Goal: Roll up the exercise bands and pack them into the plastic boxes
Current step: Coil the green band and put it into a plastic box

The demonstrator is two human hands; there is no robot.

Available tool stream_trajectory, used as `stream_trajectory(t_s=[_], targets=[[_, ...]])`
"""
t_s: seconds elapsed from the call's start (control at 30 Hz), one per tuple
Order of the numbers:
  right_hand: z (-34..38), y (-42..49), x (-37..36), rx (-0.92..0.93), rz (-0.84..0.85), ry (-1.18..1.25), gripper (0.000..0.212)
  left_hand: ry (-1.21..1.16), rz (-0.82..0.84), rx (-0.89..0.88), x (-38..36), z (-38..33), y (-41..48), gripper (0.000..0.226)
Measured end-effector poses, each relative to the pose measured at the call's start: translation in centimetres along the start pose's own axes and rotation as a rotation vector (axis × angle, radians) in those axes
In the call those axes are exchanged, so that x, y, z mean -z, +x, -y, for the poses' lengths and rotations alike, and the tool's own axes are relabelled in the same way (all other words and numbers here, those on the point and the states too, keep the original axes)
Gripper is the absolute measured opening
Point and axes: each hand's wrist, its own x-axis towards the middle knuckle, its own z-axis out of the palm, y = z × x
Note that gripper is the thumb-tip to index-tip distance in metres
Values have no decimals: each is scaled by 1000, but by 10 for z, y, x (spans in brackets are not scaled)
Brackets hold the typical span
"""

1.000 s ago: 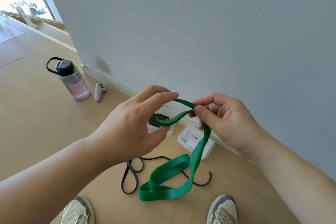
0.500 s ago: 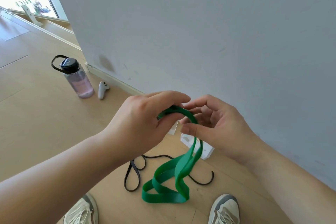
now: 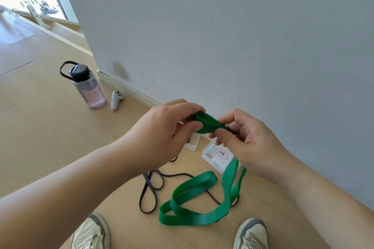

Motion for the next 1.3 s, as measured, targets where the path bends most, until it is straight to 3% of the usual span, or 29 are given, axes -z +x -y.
stream_trajectory(t_s=[0.1, 0.23, 0.47, 0.63, 0.9, 1.1, 1.3], targets=[[4, -2, -6, 3, 47, 81, 8, 31, -70, -77, 0, -2, 1, 20], [8, -3, -9, 62, -38, 158, 10, 35, -103, -144, -1, -9, 0, 18], [7, -3, -11, 111, -121, 101, 17, -14, -98, -145, -5, -5, 0, 21], [1, 0, -8, 112, -136, -68, 16, -5, 29, -68, -6, -1, 0, 33], [2, -2, -6, 133, -92, -163, 17, -120, 156, 139, 0, -7, 1, 33], [7, 0, -13, 14, -102, 49, 4, 19, -32, 7, -6, -6, 1, 25], [14, -2, -23, -87, -151, 274, 13, 143, -198, -73, -7, -6, 1, 23]])
